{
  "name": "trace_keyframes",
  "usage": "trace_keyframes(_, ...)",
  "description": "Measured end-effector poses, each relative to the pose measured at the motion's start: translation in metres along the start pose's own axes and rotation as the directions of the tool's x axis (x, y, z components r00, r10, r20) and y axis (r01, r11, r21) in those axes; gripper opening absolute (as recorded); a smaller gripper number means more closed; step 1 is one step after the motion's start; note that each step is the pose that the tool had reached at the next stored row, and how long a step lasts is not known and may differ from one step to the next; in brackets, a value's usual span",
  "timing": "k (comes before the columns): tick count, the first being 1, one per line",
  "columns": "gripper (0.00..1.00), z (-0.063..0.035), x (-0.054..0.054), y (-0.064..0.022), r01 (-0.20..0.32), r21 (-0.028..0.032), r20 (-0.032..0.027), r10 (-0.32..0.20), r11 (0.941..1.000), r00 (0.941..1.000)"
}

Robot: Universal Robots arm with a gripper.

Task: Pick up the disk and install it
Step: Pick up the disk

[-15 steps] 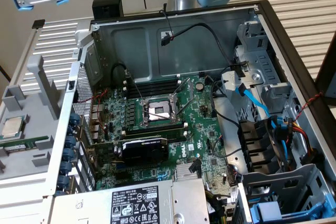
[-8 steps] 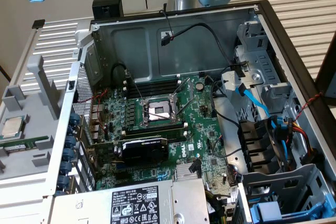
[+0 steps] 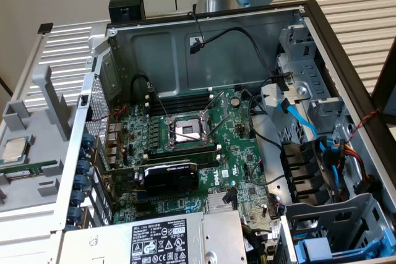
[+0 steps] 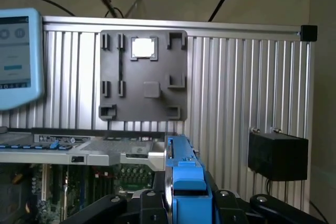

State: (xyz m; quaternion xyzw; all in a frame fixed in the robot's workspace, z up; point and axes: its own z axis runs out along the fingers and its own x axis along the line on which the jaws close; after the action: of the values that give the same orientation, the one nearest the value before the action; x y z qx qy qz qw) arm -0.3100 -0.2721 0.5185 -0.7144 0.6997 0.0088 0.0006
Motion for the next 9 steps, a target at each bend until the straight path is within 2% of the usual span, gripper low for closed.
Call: trace_keyframes(9, 0.37, -0.0075, 0.005, -0.0408, 0.000, -0.0011, 0.0000, 0.000, 1.0000, 1.0000)
